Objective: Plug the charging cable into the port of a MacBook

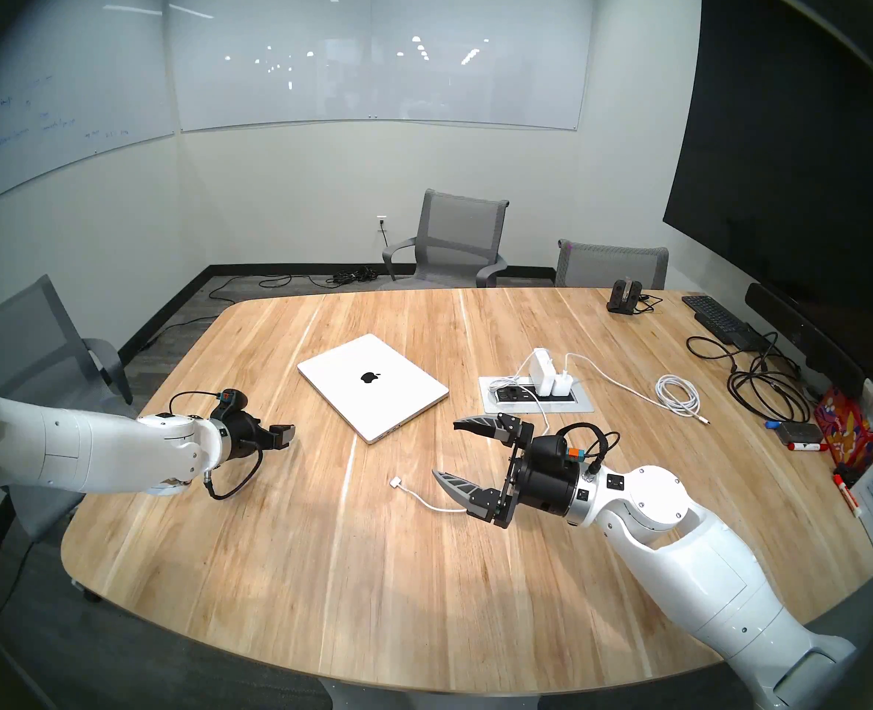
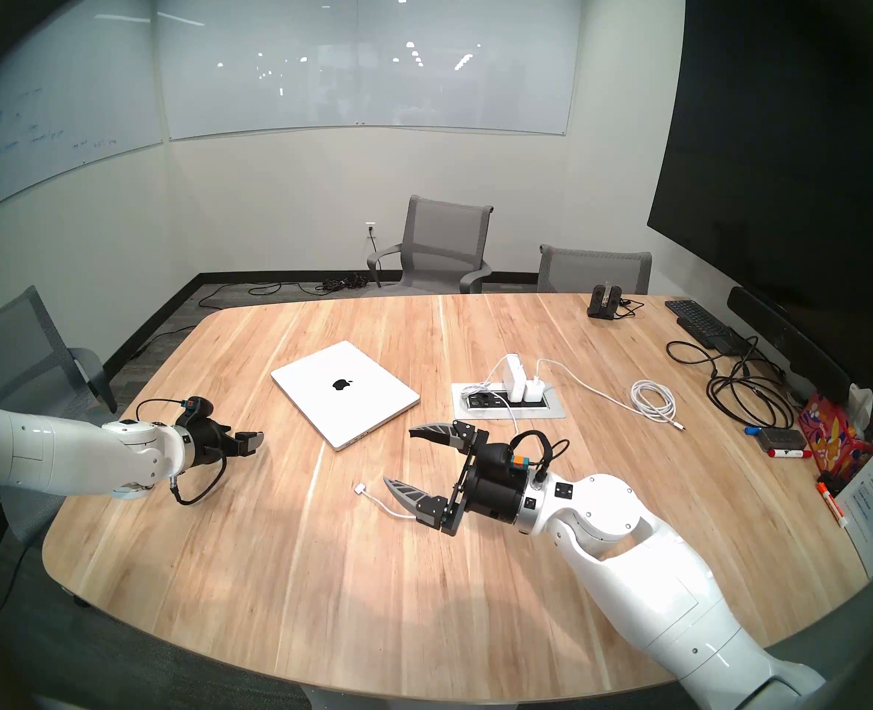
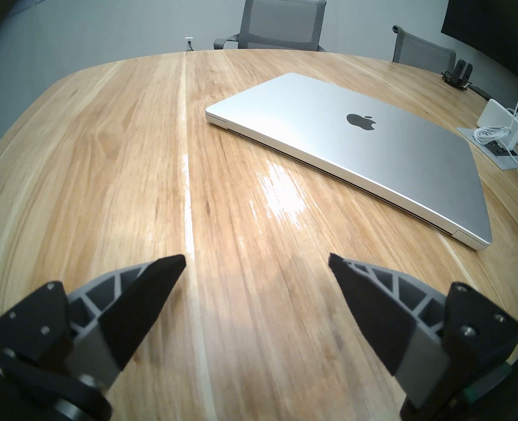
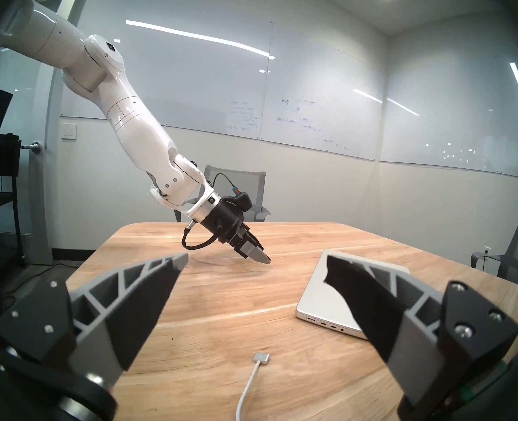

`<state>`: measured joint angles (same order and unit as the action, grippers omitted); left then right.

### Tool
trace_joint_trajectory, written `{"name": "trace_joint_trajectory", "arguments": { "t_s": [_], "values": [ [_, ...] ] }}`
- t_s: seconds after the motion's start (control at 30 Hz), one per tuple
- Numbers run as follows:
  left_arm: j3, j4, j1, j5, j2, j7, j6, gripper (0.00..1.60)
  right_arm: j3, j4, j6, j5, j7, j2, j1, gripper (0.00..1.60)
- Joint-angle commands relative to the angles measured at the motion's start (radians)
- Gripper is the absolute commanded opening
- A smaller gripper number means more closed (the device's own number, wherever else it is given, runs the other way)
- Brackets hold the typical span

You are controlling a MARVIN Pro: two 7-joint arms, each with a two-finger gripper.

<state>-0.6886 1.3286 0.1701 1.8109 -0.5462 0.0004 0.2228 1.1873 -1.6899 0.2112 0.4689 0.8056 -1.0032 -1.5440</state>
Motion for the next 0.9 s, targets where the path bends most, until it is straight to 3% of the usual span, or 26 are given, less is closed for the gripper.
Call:
{"name": "trace_joint_trajectory", "arguments": {
  "t_s": [0.0,0.37,0.87],
  "values": [
    [0.010,0.000,-0.014,-0.001,-0.001,0.000,0.003,1.60,0.002,0.015,0.027,-0.004,-0.009,-0.011,-0.005,1.60],
    [0.010,0.000,-0.014,0.000,-0.001,0.000,0.003,1.60,-0.029,0.094,0.030,-0.032,0.002,-0.032,0.036,1.60],
    [0.010,0.000,-0.014,0.000,-0.001,0.000,0.003,1.60,-0.074,0.111,-0.001,-0.053,0.031,-0.049,0.068,1.60]
  ]
}}
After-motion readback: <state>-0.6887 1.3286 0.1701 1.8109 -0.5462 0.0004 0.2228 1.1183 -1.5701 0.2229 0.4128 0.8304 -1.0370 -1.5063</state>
